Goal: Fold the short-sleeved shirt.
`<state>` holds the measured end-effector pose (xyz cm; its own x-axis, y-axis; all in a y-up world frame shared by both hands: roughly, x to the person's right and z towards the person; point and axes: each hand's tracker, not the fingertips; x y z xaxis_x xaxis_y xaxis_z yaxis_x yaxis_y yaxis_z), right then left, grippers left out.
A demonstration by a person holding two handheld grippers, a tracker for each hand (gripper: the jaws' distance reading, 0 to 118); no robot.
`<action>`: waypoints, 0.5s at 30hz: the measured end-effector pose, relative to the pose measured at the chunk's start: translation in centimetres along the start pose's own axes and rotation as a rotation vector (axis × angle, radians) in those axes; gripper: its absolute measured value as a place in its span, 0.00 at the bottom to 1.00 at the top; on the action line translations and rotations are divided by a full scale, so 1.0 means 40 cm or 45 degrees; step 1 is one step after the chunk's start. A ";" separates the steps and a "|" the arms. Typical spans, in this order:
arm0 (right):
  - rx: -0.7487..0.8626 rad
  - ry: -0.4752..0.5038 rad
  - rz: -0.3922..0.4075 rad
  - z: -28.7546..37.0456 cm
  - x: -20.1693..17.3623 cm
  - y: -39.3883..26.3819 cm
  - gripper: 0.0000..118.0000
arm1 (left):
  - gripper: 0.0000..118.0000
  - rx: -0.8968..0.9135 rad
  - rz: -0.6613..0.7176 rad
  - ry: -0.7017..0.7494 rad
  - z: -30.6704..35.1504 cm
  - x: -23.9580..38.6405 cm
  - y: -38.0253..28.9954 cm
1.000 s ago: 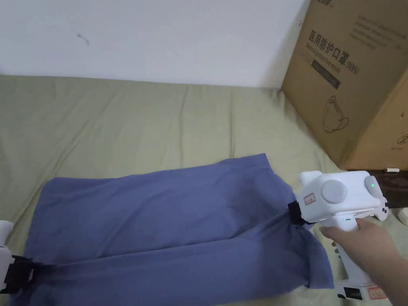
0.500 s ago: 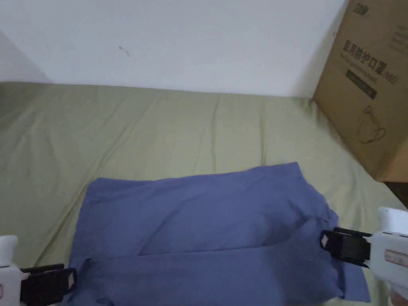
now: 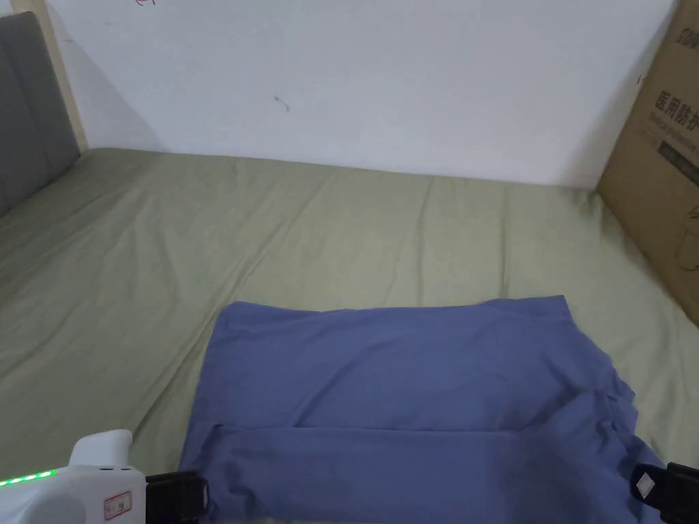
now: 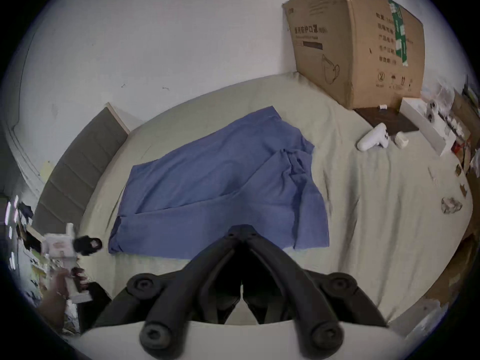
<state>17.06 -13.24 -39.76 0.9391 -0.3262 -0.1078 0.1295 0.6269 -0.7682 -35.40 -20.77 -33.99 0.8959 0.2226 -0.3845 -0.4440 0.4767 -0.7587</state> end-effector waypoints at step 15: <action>0.005 -0.171 -0.127 -0.063 0.150 0.021 0.52 | 0.04 0.016 -0.323 0.043 -0.045 0.081 -0.029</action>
<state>21.99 -16.46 -42.62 0.9556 -0.2896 0.0540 0.2249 0.5990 -0.7685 -31.99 -22.13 -35.29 0.9775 0.0663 -0.2001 -0.2048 0.5242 -0.8266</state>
